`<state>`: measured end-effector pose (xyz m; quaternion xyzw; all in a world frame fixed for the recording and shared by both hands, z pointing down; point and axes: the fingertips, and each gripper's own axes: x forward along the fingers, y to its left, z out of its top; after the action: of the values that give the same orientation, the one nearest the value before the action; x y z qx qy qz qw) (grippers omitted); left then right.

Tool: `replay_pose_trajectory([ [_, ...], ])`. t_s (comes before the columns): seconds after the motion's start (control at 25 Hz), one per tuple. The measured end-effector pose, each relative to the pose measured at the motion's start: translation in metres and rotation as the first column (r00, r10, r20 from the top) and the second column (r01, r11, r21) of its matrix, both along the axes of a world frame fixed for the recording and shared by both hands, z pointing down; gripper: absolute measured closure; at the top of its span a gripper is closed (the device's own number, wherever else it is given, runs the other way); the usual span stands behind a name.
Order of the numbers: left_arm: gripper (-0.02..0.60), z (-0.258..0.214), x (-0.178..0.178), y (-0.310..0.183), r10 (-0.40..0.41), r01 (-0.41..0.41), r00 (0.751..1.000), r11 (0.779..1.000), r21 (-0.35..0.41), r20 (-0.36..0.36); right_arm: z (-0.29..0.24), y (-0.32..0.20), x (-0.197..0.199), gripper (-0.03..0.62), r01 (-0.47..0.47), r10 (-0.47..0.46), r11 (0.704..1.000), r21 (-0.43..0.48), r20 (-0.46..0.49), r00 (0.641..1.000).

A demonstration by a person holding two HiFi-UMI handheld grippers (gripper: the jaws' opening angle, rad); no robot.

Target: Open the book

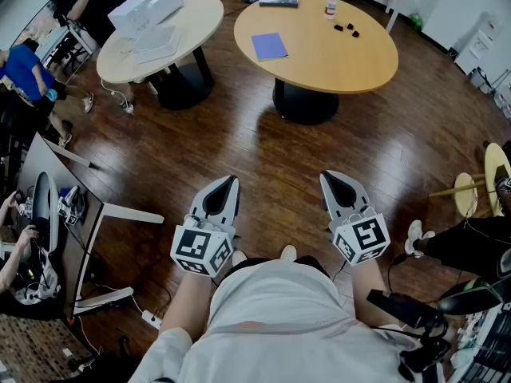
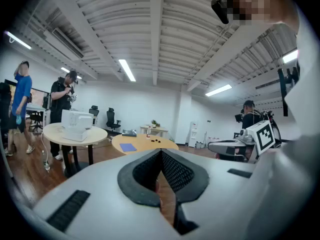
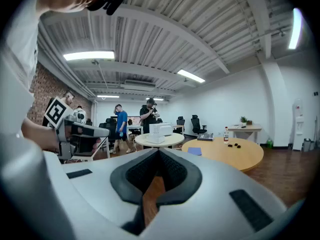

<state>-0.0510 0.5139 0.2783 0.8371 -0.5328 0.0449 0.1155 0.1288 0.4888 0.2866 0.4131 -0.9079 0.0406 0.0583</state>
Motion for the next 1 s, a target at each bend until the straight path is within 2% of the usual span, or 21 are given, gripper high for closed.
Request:
replay_pose_trajectory([
  [0.2, 0.571, 0.009, 0.045, -0.015, -0.011, 0.011, 1.000, 1.000, -0.013, 0.005, 0.022, -0.012, 0.038, 0.591, 0.037, -0.037, 0.999, -0.005, -0.037, 0.999],
  [0.32, 0.571, 0.014, 0.057, -0.019, -0.015, 0.015, 1.000, 1.000, -0.024, 0.024, 0.031, -0.022, 0.052, 0.591, 0.044, -0.044, 0.999, -0.028, -0.025, 0.999],
  [0.48, 0.571, 0.023, 0.060, -0.027, -0.036, 0.037, 0.999, 0.998, -0.047, 0.028, 0.036, -0.031, 0.065, 0.591, 0.036, -0.037, 0.998, -0.042, -0.013, 0.999],
  [0.6, 0.571, 0.020, 0.065, -0.038, -0.035, 0.036, 0.999, 0.999, -0.036, 0.025, 0.039, -0.040, 0.072, 0.591, 0.027, -0.027, 0.998, -0.051, -0.008, 1.000],
  [1.0, 0.571, 0.030, 0.057, -0.088, 0.009, -0.010, 1.000, 0.999, -0.038, -0.021, 0.045, -0.083, 0.058, 0.591, 0.009, -0.012, 0.998, -0.067, -0.037, 0.999],
])
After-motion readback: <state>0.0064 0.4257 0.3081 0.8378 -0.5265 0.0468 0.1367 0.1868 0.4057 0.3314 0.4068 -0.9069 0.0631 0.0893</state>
